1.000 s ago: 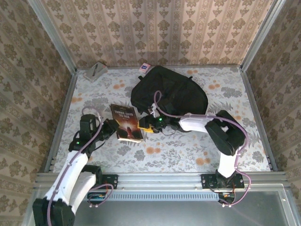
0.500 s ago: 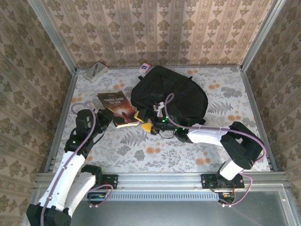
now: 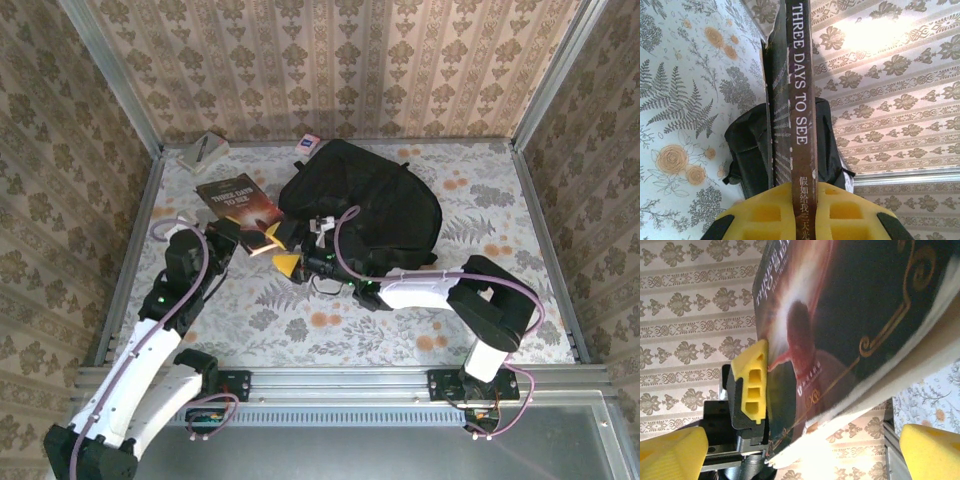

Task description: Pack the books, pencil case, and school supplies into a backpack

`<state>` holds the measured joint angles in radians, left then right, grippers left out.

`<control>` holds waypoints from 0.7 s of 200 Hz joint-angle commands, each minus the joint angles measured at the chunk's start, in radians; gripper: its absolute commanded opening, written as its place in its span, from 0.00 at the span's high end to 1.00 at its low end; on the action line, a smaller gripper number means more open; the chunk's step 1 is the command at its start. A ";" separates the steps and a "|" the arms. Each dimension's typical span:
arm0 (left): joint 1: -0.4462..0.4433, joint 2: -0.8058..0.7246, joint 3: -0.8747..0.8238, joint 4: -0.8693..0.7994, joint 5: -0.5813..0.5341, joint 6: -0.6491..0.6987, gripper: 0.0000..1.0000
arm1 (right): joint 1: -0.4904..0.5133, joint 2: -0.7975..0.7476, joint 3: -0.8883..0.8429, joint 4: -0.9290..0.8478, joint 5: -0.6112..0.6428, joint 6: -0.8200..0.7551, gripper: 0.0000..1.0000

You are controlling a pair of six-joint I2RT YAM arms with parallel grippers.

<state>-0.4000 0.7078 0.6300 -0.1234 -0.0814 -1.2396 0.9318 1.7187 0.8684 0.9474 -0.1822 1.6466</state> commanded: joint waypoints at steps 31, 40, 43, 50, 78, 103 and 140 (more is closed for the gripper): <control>-0.036 -0.015 0.038 0.122 -0.073 -0.065 1.00 | 0.005 0.083 0.068 0.130 0.096 0.034 0.03; -0.044 -0.021 0.029 0.126 -0.080 -0.075 1.00 | -0.004 0.093 0.082 0.136 0.104 0.027 0.05; -0.047 -0.023 0.027 0.128 -0.083 -0.079 1.00 | -0.006 0.098 0.088 0.139 0.108 0.024 0.06; -0.051 -0.029 0.022 0.127 -0.091 -0.083 1.00 | -0.015 0.105 0.099 0.145 0.118 0.016 0.07; -0.090 -0.058 0.003 0.115 -0.118 -0.088 1.00 | -0.055 0.087 0.120 0.132 0.163 -0.045 0.16; -0.122 -0.068 -0.017 0.104 -0.147 -0.096 1.00 | -0.078 0.060 0.129 0.096 0.186 -0.089 0.34; -0.165 -0.057 -0.030 0.095 -0.182 -0.107 1.00 | -0.085 0.056 0.139 0.067 0.191 -0.115 0.58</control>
<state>-0.5327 0.6609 0.6048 -0.0715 -0.2451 -1.3212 0.8597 1.8111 0.9695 1.0122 -0.0364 1.5715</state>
